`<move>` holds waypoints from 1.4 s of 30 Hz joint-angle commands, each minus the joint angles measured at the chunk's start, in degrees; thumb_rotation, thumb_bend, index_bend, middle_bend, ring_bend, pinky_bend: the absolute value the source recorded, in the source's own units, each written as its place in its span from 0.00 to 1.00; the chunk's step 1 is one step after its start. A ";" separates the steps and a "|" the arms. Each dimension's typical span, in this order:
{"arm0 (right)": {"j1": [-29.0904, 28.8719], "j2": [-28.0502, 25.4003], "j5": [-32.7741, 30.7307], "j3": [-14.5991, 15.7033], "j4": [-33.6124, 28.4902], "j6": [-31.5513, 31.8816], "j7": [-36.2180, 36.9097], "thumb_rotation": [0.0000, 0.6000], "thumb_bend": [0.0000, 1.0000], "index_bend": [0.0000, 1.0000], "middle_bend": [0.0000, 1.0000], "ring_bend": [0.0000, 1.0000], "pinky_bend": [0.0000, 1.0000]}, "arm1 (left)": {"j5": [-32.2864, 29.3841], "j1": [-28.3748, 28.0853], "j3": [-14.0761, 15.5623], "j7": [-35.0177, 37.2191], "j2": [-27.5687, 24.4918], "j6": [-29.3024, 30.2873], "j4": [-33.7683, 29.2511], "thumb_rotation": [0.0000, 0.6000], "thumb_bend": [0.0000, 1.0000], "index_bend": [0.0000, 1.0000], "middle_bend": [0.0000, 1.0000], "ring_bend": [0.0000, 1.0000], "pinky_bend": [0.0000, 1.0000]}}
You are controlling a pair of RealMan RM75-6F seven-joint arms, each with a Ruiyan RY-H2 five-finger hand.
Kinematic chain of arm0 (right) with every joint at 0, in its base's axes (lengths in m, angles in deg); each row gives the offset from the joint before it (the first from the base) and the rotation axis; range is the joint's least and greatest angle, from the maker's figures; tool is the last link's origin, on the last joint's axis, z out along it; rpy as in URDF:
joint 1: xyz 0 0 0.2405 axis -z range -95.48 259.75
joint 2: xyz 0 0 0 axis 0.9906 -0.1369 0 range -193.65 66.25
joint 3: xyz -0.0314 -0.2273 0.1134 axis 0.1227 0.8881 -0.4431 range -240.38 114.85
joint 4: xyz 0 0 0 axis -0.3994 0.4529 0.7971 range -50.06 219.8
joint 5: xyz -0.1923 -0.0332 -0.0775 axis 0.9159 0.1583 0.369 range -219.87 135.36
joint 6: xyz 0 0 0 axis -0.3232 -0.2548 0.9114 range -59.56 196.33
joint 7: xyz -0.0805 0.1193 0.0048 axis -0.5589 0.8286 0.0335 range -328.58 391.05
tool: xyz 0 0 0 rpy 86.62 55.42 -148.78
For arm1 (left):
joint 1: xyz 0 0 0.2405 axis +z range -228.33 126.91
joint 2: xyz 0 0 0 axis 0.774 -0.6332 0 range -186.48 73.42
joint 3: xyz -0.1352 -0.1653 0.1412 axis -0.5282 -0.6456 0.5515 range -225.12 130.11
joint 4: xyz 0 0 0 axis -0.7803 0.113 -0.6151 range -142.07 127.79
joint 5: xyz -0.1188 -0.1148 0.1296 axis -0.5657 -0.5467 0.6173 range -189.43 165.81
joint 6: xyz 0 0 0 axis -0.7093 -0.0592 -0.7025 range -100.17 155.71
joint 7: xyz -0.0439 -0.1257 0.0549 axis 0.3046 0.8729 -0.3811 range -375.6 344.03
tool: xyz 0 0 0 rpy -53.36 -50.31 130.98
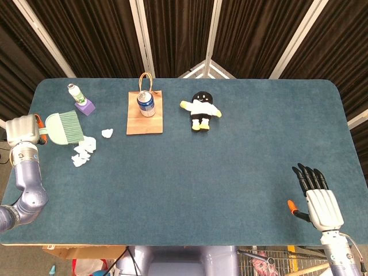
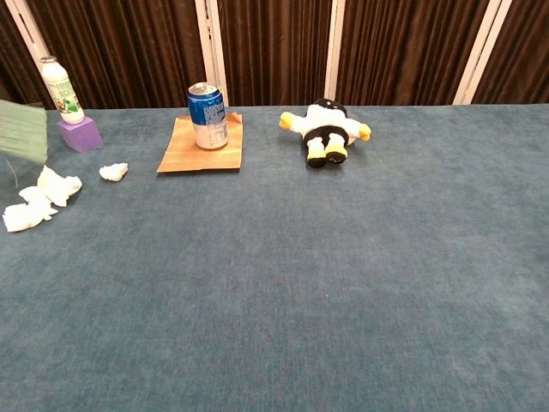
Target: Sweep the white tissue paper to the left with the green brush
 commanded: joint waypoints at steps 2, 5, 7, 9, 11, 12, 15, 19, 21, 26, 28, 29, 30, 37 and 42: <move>-0.06 0.08 -0.04 -0.01 -0.08 -0.11 -0.16 1.00 0.34 0.00 0.00 0.00 0.00 | 5.08 0.89 -0.90 5.83 0.94 -0.20 -1.09 1.00 0.77 0.79 1.00 1.00 1.00; -0.11 0.12 0.00 0.02 -0.08 -0.20 -0.18 1.00 0.34 0.00 0.00 0.00 0.00 | 6.82 0.12 -0.16 6.80 3.85 -0.16 -0.34 1.00 0.77 0.79 1.00 1.00 1.00; -0.08 0.10 -0.01 0.03 -0.06 -0.19 -0.13 1.00 0.34 0.00 0.00 0.00 0.00 | 7.27 -0.76 0.28 7.00 6.69 0.05 0.76 1.00 0.77 0.79 1.00 1.00 1.00; 0.05 0.00 -0.21 0.00 -0.05 -0.08 0.16 1.00 0.34 0.00 0.00 0.00 0.00 | 7.79 -1.45 0.56 7.46 9.46 0.42 2.13 1.00 0.77 0.79 1.00 1.00 1.00; 0.13 -0.19 -0.31 -0.08 -0.19 0.05 0.55 1.00 0.34 0.00 0.00 0.00 0.00 | 7.76 -2.32 0.54 7.97 12.86 0.82 4.14 1.00 0.77 0.79 1.00 1.00 1.00; 0.16 -0.26 -0.38 -0.09 -0.22 0.06 0.72 1.00 0.34 0.00 0.00 0.00 0.00 | 7.84 -2.69 0.53 8.10 14.07 0.92 4.97 1.00 0.77 0.79 1.00 1.00 1.00; 0.06 -0.45 -0.54 -0.10 -0.19 -0.27 1.13 1.00 0.34 0.00 0.00 0.00 0.00 | 7.48 -4.12 0.39 7.89 18.03 0.81 8.06 1.00 0.77 0.79 1.00 1.00 1.00; 0.12 -0.60 -0.38 -0.08 -0.34 -0.12 1.52 1.00 0.34 0.00 0.00 0.00 0.00 | 7.13 -5.09 1.22 6.00 20.67 0.99 10.42 1.00 0.77 0.79 1.00 1.00 1.00; 0.16 -0.71 -0.38 -0.09 -0.36 -0.07 1.76 1.00 0.34 0.00 0.00 0.00 0.00 | 6.32 -5.15 1.61 4.57 21.11 1.36 11.26 1.00 0.77 0.79 1.00 1.00 1.00; 0.22 -0.94 -0.28 0.04 -0.55 -0.13 2.21 1.00 0.34 0.00 0.00 0.00 0.00 | 1.76 -4.06 1.31 1.26 19.27 1.69 11.94 1.00 0.77 0.79 1.00 1.00 1.00; 0.22 -0.98 -0.03 0.12 -0.65 -0.08 2.24 1.00 0.34 0.00 0.00 0.00 0.00 | -0.02 -3.28 1.24 0.41 17.99 1.35 12.03 1.00 0.77 0.79 1.00 1.00 1.00; 0.20 -0.97 0.10 0.16 -0.64 -0.06 2.10 1.00 0.34 0.00 0.00 0.00 0.00 | -0.76 -2.83 1.32 0.06 17.29 1.04 12.02 1.00 0.77 0.79 1.00 1.00 1.00; 0.20 -0.94 0.18 0.20 -0.66 -0.07 2.02 1.00 0.34 0.00 0.00 0.00 0.00 | -1.58 -2.29 1.38 -0.16 16.58 0.75 12.02 1.00 0.77 0.79 1.00 1.00 1.00; 0.31 -0.76 0.56 0.35 -0.82 0.21 1.46 1.00 0.34 0.00 0.00 0.00 0.00 | -3.24 2.16 2.23 1.30 10.73 -1.21 9.51 1.00 0.77 0.79 1.00 1.00 1.00; 0.27 -0.60 0.74 0.26 -0.69 0.37 1.30 1.00 0.34 0.00 0.00 0.00 0.00 | 4.28 6.62 0.69 11.47 5.22 -0.99 3.84 1.00 0.77 0.79 1.00 1.00 1.00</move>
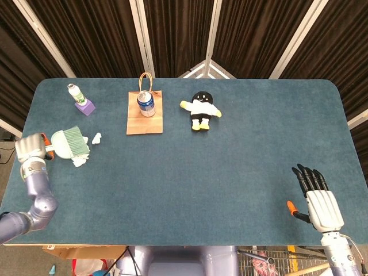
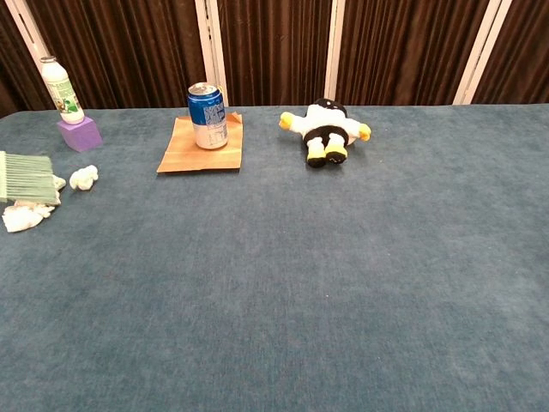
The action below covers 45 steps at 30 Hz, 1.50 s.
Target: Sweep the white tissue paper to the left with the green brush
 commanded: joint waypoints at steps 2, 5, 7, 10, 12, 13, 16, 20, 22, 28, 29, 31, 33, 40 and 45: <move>-0.07 0.14 0.19 0.04 0.07 -0.05 -0.17 1.00 0.34 0.00 0.00 0.00 0.00 | 8.74 5.01 -1.81 11.32 -5.84 0.30 -6.84 1.00 0.77 0.79 1.00 1.00 1.00; -0.16 0.30 0.39 0.07 0.14 -0.08 -0.38 1.00 0.34 0.00 0.00 0.00 0.00 | 12.09 6.47 -2.82 15.30 -8.53 0.59 -10.73 1.00 0.77 0.79 1.00 1.00 1.00; -0.22 0.42 0.30 0.02 0.14 -0.18 -0.47 1.00 0.34 0.00 0.00 0.00 0.00 | 15.12 7.18 -3.11 17.31 -10.20 1.01 -14.07 1.00 0.77 0.79 1.00 1.00 1.00; -0.35 0.58 0.05 -0.09 0.21 -0.42 -0.67 1.00 0.34 0.00 0.00 0.00 0.00 | 21.02 8.09 -2.28 19.18 -11.80 2.15 -19.46 1.00 0.77 0.79 1.00 1.00 1.00; -0.46 0.68 -0.11 -0.17 0.29 -0.60 -0.89 1.00 0.35 0.00 0.00 0.00 0.00 | 26.09 8.60 -0.97 19.64 -12.45 3.27 -23.61 1.00 0.77 0.79 1.00 1.00 1.00; -0.51 0.72 -0.18 -0.21 0.33 -0.67 -0.98 1.00 0.34 0.00 0.00 0.00 0.00 | 28.10 8.82 -0.38 19.83 -12.47 3.76 -25.12 1.00 0.76 0.78 1.00 1.00 1.00; -0.62 0.85 -0.62 -0.38 0.42 -0.92 -1.18 1.00 0.34 0.00 0.00 0.00 0.00 | 35.10 9.52 2.52 19.69 -11.74 5.34 -29.71 1.00 0.76 0.78 1.00 1.00 1.00; -0.62 0.91 -0.82 -0.47 0.46 -0.91 -1.24 1.00 0.34 0.00 0.00 0.00 0.00 | 41.84 10.62 7.71 17.95 -9.12 6.67 -33.93 1.00 0.74 0.77 1.00 1.00 1.00; -0.61 0.88 -0.85 -0.50 0.43 -0.87 -1.17 1.00 0.34 0.00 0.00 0.00 0.00 | 44.00 10.96 10.63 15.71 -7.51 6.79 -35.30 1.00 0.74 0.76 1.00 1.00 1.00; -0.46 0.67 -0.64 -0.38 0.08 -0.62 -0.63 1.00 0.34 0.00 0.00 0.00 0.00 | 47.03 12.26 15.53 11.03 0.36 9.32 -33.17 1.00 0.63 0.70 1.00 0.99 1.00; -0.44 0.70 -0.66 -0.38 0.11 -0.60 -0.62 1.00 0.34 0.00 0.00 0.00 0.00 | 47.23 12.42 15.85 10.70 1.34 9.64 -32.60 1.00 0.59 0.66 0.99 0.97 1.00; -0.42 0.71 -0.75 -0.40 0.14 -0.60 -0.58 1.00 0.34 0.00 0.00 0.00 0.00 | 47.05 12.79 16.55 9.69 3.11 10.16 -31.61 1.00 0.52 0.59 0.93 0.92 0.97; -0.40 0.67 -0.83 -0.43 0.15 -0.57 -0.54 1.00 0.34 0.00 0.00 0.00 0.00 | 46.58 12.95 17.12 8.54 3.80 10.20 -31.40 1.00 0.42 0.49 0.82 0.82 0.89; -0.43 0.46 -0.76 -0.33 0.12 -0.73 -0.07 1.00 0.34 0.00 0.00 0.00 0.00 | 44.04 13.27 19.02 5.56 -0.20 9.17 -35.27 1.00 0.07 0.08 0.23 0.28 0.40; -0.45 0.27 -0.67 -0.23 0.08 -0.85 0.00 1.00 0.34 0.00 0.00 0.00 0.00 | 45.27 14.89 19.75 8.53 -5.13 10.32 -38.30 1.00 0.08 0.11 0.21 0.26 0.34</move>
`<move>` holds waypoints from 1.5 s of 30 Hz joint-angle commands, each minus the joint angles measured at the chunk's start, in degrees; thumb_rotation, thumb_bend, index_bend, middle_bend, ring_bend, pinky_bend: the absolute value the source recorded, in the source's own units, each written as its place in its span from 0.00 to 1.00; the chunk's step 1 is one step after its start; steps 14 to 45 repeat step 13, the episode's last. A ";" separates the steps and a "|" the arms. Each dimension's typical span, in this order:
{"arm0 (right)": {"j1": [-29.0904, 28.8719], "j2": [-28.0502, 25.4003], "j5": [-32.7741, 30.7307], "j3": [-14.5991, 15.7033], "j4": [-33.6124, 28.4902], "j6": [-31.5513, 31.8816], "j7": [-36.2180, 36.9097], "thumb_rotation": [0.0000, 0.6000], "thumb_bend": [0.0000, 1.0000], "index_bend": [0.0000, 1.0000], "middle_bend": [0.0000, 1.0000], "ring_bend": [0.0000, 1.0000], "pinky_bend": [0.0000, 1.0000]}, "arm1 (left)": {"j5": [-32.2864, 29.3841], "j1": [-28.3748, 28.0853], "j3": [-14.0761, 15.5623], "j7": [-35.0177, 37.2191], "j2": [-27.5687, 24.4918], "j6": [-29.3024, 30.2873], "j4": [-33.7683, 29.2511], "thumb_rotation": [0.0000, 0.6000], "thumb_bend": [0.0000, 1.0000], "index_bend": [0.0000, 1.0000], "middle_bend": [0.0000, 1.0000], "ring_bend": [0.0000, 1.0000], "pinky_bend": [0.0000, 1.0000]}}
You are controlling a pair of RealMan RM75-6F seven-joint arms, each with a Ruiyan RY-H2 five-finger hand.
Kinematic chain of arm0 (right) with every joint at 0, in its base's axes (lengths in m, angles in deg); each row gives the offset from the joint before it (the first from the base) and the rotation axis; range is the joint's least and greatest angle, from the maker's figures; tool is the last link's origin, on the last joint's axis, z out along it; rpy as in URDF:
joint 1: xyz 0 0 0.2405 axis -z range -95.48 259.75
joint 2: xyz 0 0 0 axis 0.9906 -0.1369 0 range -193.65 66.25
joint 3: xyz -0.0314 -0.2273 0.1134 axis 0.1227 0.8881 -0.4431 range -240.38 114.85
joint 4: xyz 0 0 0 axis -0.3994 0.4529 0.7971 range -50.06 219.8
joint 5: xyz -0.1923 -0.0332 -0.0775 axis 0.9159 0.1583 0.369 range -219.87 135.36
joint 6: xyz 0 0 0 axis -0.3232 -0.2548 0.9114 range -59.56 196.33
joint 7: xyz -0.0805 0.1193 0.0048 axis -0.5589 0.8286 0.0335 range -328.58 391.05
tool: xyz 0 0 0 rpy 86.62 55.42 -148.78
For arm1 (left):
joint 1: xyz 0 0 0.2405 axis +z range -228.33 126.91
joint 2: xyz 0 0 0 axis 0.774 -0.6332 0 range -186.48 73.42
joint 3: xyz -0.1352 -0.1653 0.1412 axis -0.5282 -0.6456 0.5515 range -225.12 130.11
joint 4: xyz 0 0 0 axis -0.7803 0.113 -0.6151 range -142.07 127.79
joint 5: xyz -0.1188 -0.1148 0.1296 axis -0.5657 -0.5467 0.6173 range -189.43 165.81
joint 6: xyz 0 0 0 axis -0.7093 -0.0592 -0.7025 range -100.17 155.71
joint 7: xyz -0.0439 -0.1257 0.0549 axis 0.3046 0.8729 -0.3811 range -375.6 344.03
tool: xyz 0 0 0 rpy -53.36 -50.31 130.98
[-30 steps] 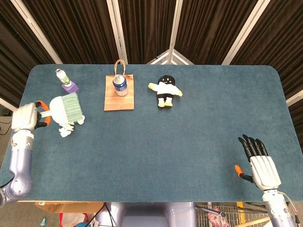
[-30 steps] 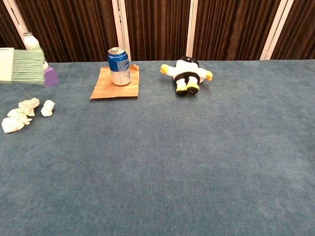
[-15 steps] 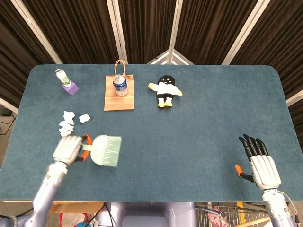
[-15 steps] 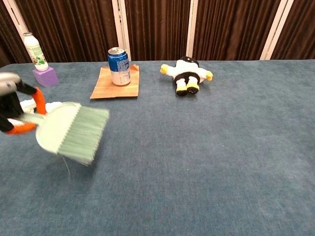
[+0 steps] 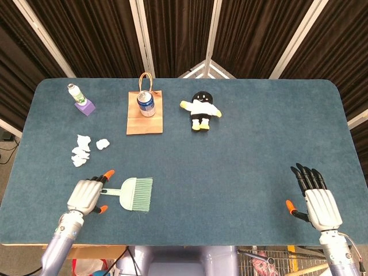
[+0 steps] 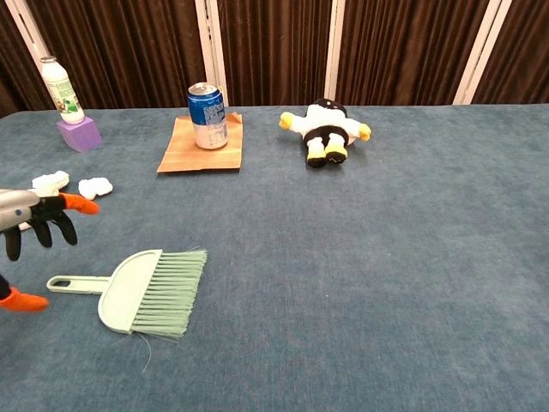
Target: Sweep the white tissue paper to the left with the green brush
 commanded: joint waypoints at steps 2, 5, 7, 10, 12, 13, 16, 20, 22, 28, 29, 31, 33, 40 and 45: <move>-0.02 -0.09 -0.02 -0.05 0.06 0.04 -0.04 1.00 0.34 0.00 0.00 0.00 0.00 | 3.57 2.61 0.62 4.73 -4.25 2.99 -1.83 1.00 0.08 0.11 0.19 0.22 0.29; -0.03 0.02 0.02 -0.06 0.40 0.06 -0.34 1.00 0.34 0.00 0.00 0.00 0.00 | 11.44 5.65 2.25 9.03 -7.64 7.93 -0.44 1.00 0.08 0.07 0.10 0.13 0.17; -0.06 0.14 0.16 0.00 0.72 0.07 -0.54 1.00 0.34 0.00 0.00 0.00 0.00 | 18.99 8.47 4.62 12.33 -10.31 12.59 2.48 1.00 0.08 0.02 0.02 0.05 0.10; -0.11 0.18 0.48 0.12 0.76 0.08 -0.86 1.00 0.34 0.00 0.00 0.00 0.00 | 26.36 12.12 7.21 16.49 -12.21 18.38 7.95 1.00 0.08 0.00 0.00 0.00 0.03; -0.09 0.28 0.76 0.18 0.88 0.25 -1.20 1.00 0.34 0.00 0.00 0.00 0.00 | 28.63 14.23 8.14 18.15 -12.62 21.38 11.71 1.00 0.08 0.00 0.00 0.00 0.01; -0.07 0.35 0.88 0.23 0.98 0.32 -1.33 1.00 0.34 0.00 0.00 0.00 0.00 | 29.50 15.58 8.65 19.57 -12.79 22.91 13.91 1.00 0.08 0.00 0.00 0.00 0.01; -0.07 0.35 0.88 0.23 0.98 0.32 -1.33 1.00 0.34 0.00 0.00 0.00 0.00 | 29.50 15.58 8.65 19.57 -12.79 22.91 13.91 1.00 0.08 0.00 0.00 0.00 0.01; -0.07 0.35 0.88 0.23 0.98 0.32 -1.33 1.00 0.34 0.00 0.00 0.00 0.00 | 29.50 15.58 8.65 19.57 -12.79 22.91 13.91 1.00 0.08 0.00 0.00 0.00 0.01; -0.07 0.35 0.88 0.23 0.98 0.32 -1.33 1.00 0.34 0.00 0.00 0.00 0.00 | 29.50 15.58 8.65 19.57 -12.79 22.91 13.91 1.00 0.08 0.00 0.00 0.00 0.01; -0.07 0.35 0.88 0.23 0.98 0.32 -1.33 1.00 0.34 0.00 0.00 0.00 0.00 | 29.50 15.58 8.65 19.57 -12.79 22.91 13.91 1.00 0.08 0.00 0.00 0.00 0.01; -0.07 0.35 0.88 0.23 0.98 0.32 -1.33 1.00 0.34 0.00 0.00 0.00 0.00 | 29.50 15.58 8.65 19.57 -12.79 22.91 13.91 1.00 0.08 0.00 0.00 0.00 0.01; -0.07 0.35 0.88 0.23 0.98 0.32 -1.33 1.00 0.34 0.00 0.00 0.00 0.00 | 29.50 15.58 8.65 19.57 -12.79 22.91 13.91 1.00 0.08 0.00 0.00 0.00 0.01; -0.07 0.35 0.88 0.23 0.98 0.32 -1.33 1.00 0.34 0.00 0.00 0.00 0.00 | 29.50 15.58 8.65 19.57 -12.79 22.91 13.91 1.00 0.08 0.00 0.00 0.00 0.01; -0.07 0.35 0.88 0.23 0.98 0.32 -1.33 1.00 0.34 0.00 0.00 0.00 0.00 | 29.50 15.58 8.65 19.57 -12.79 22.91 13.91 1.00 0.08 0.00 0.00 0.00 0.01; -0.07 0.35 0.88 0.23 0.98 0.32 -1.33 1.00 0.34 0.00 0.00 0.00 0.00 | 29.50 15.58 8.65 19.57 -12.79 22.91 13.91 1.00 0.08 0.00 0.00 0.00 0.01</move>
